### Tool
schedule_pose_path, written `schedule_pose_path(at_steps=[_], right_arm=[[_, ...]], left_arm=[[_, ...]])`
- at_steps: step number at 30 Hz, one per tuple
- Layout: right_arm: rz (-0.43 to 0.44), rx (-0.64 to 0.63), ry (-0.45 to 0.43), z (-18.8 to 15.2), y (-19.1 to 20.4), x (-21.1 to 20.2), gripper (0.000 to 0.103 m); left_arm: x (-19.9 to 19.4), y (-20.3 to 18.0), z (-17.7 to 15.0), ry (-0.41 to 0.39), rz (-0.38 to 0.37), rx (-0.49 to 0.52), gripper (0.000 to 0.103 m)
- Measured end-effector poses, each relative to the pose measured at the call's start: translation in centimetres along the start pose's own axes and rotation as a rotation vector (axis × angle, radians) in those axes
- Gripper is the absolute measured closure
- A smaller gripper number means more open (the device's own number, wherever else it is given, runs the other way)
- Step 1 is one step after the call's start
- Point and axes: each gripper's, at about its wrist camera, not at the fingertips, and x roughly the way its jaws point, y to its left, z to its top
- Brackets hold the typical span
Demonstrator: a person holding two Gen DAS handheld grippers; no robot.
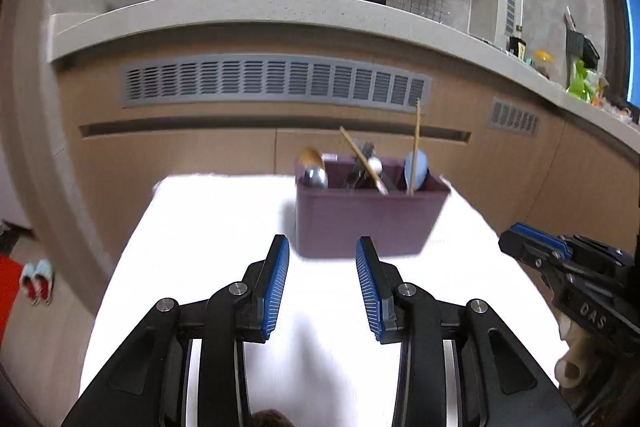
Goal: Organize utensils
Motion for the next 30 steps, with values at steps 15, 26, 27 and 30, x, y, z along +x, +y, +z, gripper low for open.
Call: schedule_pose_path(at_steps=[15,26,27,30], right_arm=[[-0.024,0.042,-0.002,-3.0,2.5,-5.0,0.084],[-0.041,0.029,0.0,-3.2,2.5,-5.3,0.083],[-0.041,0.029,-0.001,-3.1,2.5,-5.3,0.083],[-0.042,0.03,-0.002,-3.2,2.5,-5.4,0.083]], left_arm=[[-5.3,-2.4,-3.0,0.025,0.039,0.038,0.067],[-5.6,-2.8,-2.9,0.039,0.018,0.047,0.067],[-5.6,-2.8,-2.9,0.041,0.017,0.048,0.067],[-5.5,-2.7,-2.9,0.043,0.016,0.049,0.067]])
